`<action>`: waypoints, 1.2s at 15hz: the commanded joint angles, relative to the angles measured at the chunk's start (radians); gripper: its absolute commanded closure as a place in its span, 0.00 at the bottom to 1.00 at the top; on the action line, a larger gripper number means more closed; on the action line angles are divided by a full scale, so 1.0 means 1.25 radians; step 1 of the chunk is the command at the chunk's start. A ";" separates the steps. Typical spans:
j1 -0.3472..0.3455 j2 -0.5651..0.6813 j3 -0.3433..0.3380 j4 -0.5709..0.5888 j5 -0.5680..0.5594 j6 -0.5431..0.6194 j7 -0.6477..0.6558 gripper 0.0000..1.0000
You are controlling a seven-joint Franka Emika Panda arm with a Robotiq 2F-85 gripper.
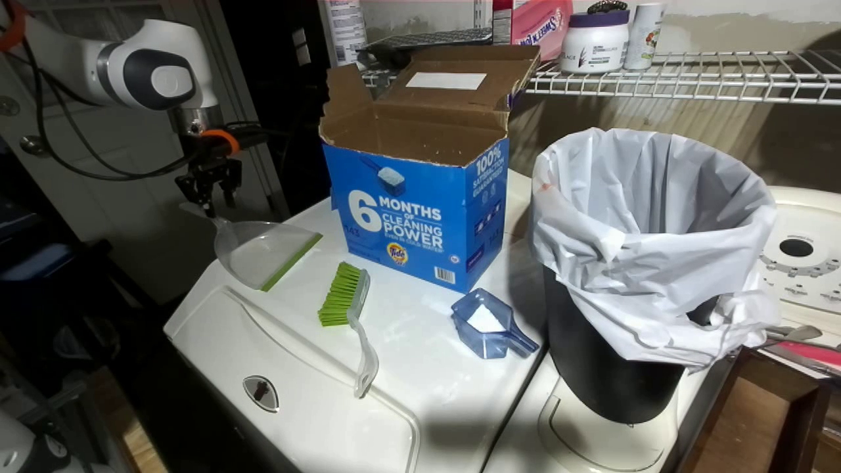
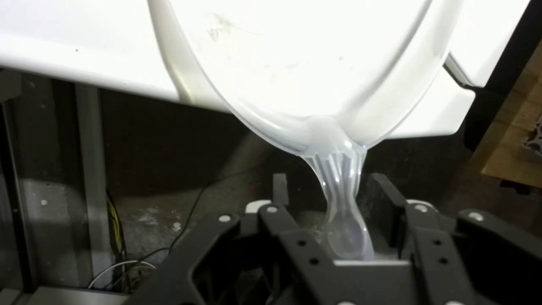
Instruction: Pour the washing powder on the pan into the box
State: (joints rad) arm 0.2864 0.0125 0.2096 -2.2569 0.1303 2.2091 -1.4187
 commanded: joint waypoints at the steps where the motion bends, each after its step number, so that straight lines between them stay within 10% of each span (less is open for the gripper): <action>1: -0.014 0.014 0.012 0.019 -0.009 -0.004 0.009 0.31; 5: -0.017 0.005 0.011 0.019 -0.012 -0.009 0.006 0.02; 18: -0.021 -0.203 -0.010 0.008 -0.073 -0.138 0.028 0.00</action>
State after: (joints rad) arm 0.2589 -0.1712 0.2057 -2.2407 0.0438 2.0878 -1.4015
